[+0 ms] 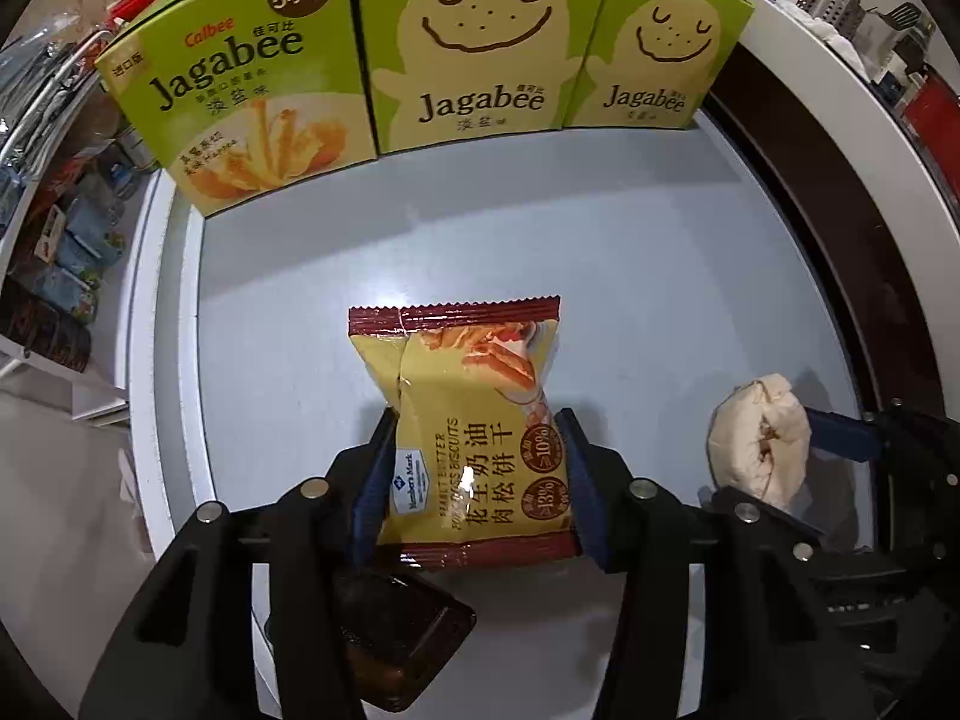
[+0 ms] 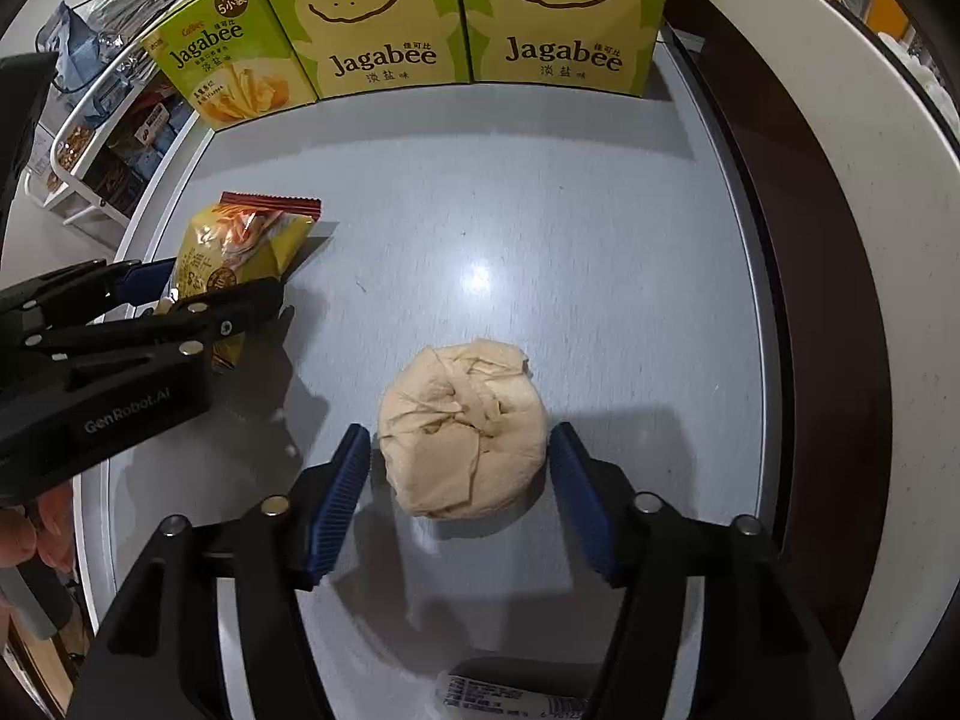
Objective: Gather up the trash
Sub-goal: 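Grasp the yellow biscuit packet with left tool while right tool grasps the tan paper ball, then carry the biscuit packet and paper ball down over the white bin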
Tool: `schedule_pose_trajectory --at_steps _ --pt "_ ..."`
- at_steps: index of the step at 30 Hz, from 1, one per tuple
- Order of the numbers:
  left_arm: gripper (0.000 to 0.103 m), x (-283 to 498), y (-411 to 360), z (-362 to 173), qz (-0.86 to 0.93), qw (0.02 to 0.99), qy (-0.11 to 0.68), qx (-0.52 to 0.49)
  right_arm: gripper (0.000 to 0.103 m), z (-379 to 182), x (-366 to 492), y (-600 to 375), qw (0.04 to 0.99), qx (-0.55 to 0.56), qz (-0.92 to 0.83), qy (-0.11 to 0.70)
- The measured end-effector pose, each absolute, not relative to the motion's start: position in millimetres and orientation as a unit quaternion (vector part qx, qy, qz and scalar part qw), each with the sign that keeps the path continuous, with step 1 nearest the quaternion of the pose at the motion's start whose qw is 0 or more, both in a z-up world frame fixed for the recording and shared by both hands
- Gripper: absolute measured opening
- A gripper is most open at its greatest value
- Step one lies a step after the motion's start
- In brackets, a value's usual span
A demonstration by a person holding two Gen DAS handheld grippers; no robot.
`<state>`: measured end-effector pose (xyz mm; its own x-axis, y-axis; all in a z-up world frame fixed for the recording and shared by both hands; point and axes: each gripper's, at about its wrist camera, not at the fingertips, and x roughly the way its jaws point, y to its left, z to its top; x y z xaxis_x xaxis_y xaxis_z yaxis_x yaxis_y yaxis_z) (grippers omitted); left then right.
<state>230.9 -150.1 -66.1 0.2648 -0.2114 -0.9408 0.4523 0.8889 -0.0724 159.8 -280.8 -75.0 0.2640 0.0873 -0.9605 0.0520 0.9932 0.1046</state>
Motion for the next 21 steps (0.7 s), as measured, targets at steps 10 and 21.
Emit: schedule_pose_trajectory --at_steps 10,21 --pt "0.058 226 -155 -72 -0.207 0.783 0.571 0.135 0.048 -73 155 -284 0.792 0.046 -0.002 0.609" --pt "0.045 214 -153 -44 -0.239 0.794 0.549 0.109 0.048 -51 146 -284 0.807 0.065 0.014 0.586"
